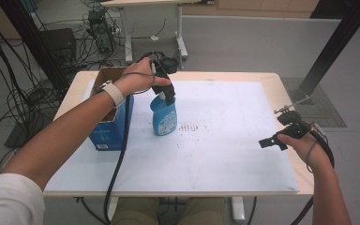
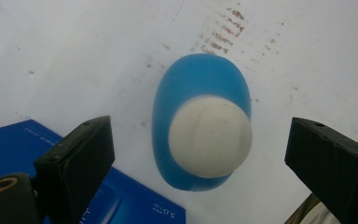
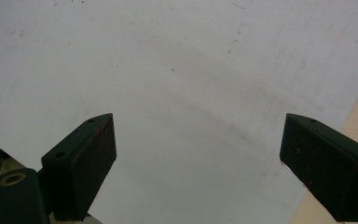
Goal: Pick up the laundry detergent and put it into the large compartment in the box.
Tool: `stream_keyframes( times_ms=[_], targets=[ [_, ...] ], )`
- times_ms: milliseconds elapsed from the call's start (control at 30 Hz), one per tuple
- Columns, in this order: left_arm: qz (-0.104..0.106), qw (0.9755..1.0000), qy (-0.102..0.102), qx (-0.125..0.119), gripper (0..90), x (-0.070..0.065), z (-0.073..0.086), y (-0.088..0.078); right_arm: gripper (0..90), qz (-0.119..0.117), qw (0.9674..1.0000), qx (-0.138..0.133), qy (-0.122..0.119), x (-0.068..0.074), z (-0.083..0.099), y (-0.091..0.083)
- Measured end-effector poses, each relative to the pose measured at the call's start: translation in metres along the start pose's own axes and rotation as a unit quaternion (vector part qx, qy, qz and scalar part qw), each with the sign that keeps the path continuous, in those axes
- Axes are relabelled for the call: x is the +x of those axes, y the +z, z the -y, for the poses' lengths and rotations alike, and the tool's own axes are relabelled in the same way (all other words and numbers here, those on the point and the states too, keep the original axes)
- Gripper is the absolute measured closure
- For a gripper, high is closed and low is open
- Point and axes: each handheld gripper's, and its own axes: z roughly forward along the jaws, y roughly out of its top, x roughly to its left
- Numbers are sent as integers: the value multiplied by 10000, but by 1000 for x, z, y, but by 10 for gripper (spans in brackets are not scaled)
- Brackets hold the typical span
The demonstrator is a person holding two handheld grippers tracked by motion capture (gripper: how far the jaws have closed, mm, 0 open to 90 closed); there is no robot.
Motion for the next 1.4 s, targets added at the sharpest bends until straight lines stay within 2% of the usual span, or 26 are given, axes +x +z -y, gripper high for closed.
stream_keyframes(
  times_ms=[1400],
  targets=[
    [56,9999,-98,-12,84,4,2,2,103,17,10000,1,15,1,0,-1]
  ],
)
